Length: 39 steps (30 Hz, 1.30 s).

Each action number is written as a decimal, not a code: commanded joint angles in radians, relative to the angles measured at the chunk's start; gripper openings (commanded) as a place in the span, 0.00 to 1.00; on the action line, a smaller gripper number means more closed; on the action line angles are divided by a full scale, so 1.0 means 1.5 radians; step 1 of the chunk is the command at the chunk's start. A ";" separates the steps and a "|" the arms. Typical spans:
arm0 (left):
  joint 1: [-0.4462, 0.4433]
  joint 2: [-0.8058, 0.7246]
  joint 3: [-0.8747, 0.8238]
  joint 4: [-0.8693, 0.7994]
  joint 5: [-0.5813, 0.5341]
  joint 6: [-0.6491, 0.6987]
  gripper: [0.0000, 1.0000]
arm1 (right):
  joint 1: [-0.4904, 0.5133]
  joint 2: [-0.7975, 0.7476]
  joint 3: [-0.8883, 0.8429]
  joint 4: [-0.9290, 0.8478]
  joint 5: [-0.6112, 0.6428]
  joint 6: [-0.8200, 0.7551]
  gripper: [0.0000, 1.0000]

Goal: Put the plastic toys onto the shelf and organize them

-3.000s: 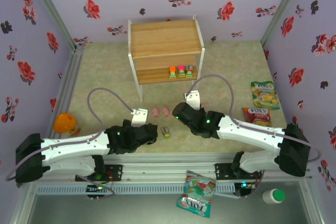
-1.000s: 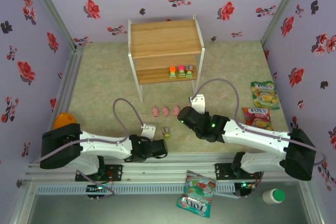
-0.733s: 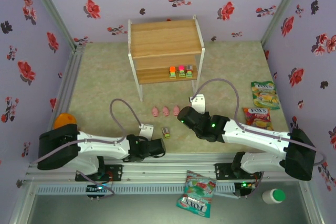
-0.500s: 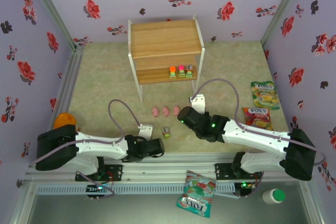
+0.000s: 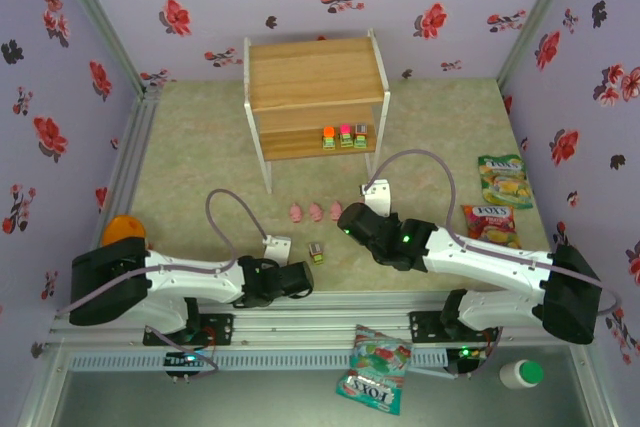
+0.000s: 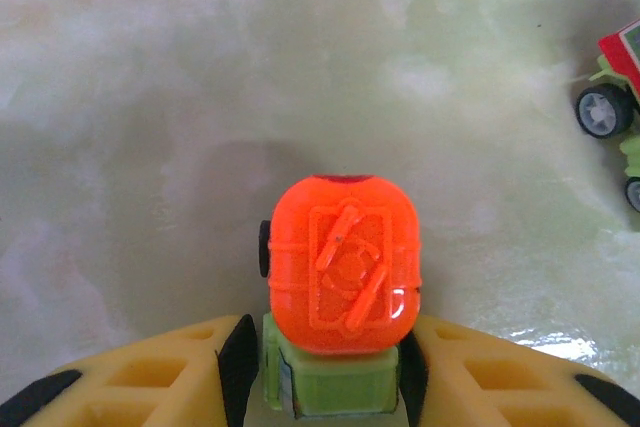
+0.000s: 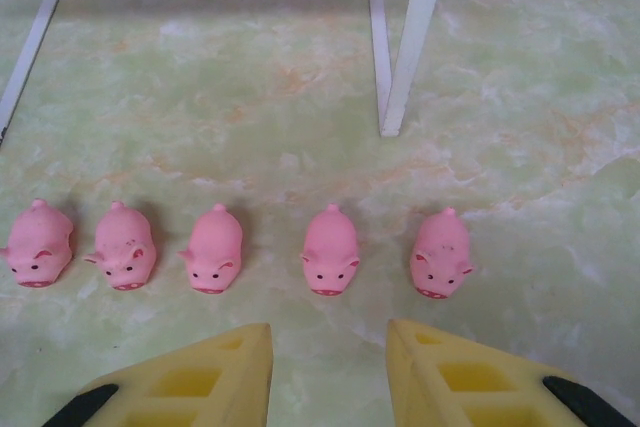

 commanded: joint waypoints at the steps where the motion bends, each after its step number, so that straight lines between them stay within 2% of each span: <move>1: 0.007 0.023 0.005 0.002 0.008 0.013 0.45 | 0.004 0.006 0.017 -0.019 0.023 0.008 0.36; 6: 0.007 0.024 0.007 0.002 0.008 0.015 0.38 | 0.004 0.006 0.017 -0.020 0.026 0.009 0.36; 12: 0.007 0.024 0.008 -0.002 0.007 0.015 0.35 | 0.004 0.006 0.016 -0.022 0.029 0.009 0.36; 19: 0.004 0.022 0.028 -0.025 -0.005 0.028 0.25 | 0.004 0.005 0.016 -0.023 0.035 0.004 0.36; 28: 0.004 -0.011 0.098 -0.094 -0.046 0.058 0.23 | -0.015 -0.031 0.001 -0.029 0.043 -0.024 0.36; 39: 0.035 0.014 0.241 -0.160 -0.083 0.122 0.22 | -0.088 -0.130 -0.075 0.022 -0.028 -0.095 0.36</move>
